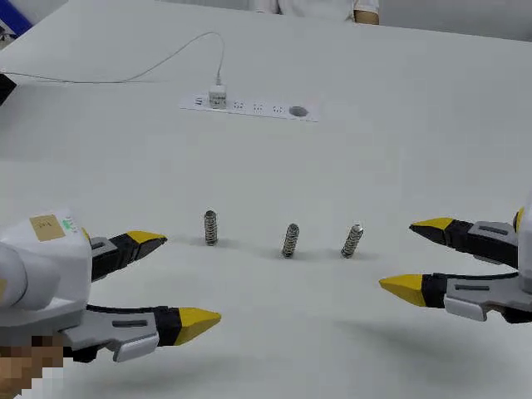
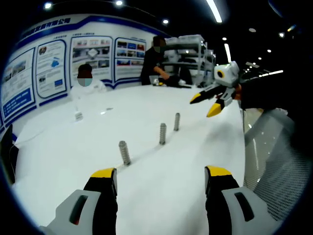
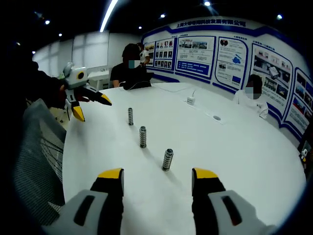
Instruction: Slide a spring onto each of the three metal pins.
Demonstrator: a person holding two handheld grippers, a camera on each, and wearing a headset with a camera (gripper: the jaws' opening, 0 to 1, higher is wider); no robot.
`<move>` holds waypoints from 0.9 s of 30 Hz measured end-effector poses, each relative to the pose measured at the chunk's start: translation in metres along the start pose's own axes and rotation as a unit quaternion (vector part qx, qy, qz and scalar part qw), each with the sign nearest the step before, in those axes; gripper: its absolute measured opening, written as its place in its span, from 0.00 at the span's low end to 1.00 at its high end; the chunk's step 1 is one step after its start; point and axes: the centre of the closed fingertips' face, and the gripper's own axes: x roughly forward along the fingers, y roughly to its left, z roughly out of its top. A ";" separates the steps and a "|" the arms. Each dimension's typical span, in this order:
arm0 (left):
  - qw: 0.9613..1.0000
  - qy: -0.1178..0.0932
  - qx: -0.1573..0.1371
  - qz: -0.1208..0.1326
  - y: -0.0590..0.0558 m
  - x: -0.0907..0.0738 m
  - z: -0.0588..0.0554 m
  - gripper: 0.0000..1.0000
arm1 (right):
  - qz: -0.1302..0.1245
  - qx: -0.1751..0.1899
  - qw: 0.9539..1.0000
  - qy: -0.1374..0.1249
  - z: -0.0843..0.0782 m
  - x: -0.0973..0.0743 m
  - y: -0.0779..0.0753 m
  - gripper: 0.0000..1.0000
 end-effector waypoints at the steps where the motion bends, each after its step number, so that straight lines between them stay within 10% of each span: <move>1: 1.000 0.001 -0.001 0.001 0.000 -0.001 0.000 0.74 | -0.001 0.001 1.000 -0.001 0.000 -0.001 0.000 0.58; 27: 1.000 0.002 -0.003 0.007 0.002 -0.004 -0.002 0.74 | -0.004 0.006 1.000 -0.009 0.002 -0.004 0.002 0.59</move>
